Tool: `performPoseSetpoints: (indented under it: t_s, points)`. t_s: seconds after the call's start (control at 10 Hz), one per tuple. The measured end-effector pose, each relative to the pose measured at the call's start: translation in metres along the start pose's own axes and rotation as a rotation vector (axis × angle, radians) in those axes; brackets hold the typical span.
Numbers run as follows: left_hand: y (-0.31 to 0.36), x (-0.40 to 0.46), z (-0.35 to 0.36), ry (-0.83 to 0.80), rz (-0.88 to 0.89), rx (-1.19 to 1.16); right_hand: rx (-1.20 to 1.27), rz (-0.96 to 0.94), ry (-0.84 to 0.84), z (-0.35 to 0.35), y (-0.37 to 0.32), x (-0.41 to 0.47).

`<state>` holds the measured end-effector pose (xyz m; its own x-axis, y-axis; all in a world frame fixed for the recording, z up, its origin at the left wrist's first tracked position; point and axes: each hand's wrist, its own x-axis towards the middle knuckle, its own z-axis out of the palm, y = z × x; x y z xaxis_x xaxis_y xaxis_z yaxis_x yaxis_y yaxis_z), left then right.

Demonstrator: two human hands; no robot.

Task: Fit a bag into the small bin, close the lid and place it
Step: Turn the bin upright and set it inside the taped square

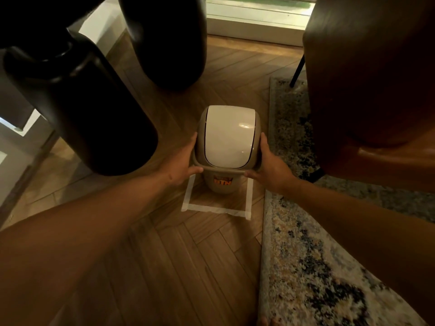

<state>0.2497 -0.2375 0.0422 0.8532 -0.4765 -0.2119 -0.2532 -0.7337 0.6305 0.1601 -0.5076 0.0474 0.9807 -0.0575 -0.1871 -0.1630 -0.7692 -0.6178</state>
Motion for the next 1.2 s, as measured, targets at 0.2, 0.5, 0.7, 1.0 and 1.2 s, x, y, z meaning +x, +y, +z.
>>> performPoseSetpoints:
  t_s: [0.2, 0.5, 0.7, 1.0, 1.2]
  points:
    - [-0.005, 0.001, 0.003, 0.049, -0.005, -0.006, -0.047, 0.0, 0.03, 0.002, 0.0, 0.0]
    - [-0.016, 0.009, 0.001, 0.036, 0.007, -0.004, -0.08, -0.006, 0.054, 0.007, -0.001, 0.0]
    - [-0.021, 0.013, 0.003, 0.042, 0.028, -0.02, -0.09, -0.022, 0.065, 0.009, 0.001, 0.001]
    - [-0.025, 0.014, 0.004, 0.037, 0.028, -0.002, -0.053, -0.002, 0.046, 0.009, 0.001, 0.003]
    - [-0.011, -0.001, -0.001, 0.074, 0.058, 0.044, 0.08, -0.038, 0.09, 0.004, -0.003, 0.003]
